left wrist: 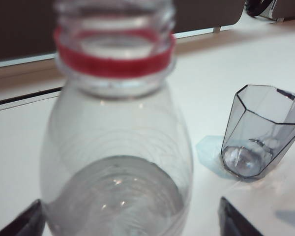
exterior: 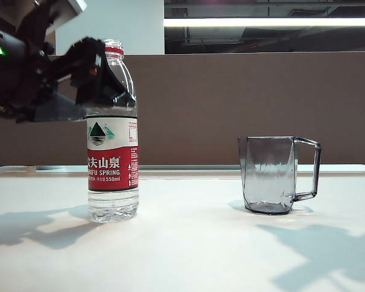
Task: Pick up the mineral water bottle with the left hand on the table and pour water into the mug until it's half full.
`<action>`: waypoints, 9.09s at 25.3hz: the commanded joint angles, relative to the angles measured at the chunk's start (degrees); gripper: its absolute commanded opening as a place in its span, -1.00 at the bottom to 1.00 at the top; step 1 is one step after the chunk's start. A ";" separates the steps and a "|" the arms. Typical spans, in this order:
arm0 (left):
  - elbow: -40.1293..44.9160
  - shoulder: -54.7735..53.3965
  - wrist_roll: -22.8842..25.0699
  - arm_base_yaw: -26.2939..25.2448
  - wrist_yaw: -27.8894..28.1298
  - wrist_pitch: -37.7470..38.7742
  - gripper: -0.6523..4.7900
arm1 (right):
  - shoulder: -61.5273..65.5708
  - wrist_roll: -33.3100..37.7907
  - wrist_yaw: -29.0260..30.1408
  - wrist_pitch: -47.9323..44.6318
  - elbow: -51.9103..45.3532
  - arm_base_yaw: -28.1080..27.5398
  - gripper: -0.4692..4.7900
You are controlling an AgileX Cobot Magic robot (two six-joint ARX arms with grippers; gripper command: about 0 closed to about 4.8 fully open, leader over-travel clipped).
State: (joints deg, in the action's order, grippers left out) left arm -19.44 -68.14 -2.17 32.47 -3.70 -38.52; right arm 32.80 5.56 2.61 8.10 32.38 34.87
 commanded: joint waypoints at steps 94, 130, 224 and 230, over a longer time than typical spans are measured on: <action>-31.23 -29.70 12.11 0.09 -0.20 -0.44 -0.09 | -0.22 -0.02 -8.09 6.75 0.26 0.04 -0.85; -44.81 -43.12 27.28 5.05 -0.17 1.33 -0.09 | -0.22 0.00 -9.35 7.13 0.26 0.04 -0.85; -49.99 -44.78 65.66 5.38 -0.20 4.17 -0.09 | -0.24 -0.04 -9.33 7.15 0.24 -0.02 -0.85; -49.99 -44.78 67.69 5.09 -0.20 3.85 -0.09 | -0.24 -0.04 -9.31 7.15 0.24 0.00 -0.85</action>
State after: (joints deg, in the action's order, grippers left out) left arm -69.01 -113.91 63.66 37.76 -3.70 -31.03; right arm 32.77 5.54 -6.48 16.05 32.38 34.83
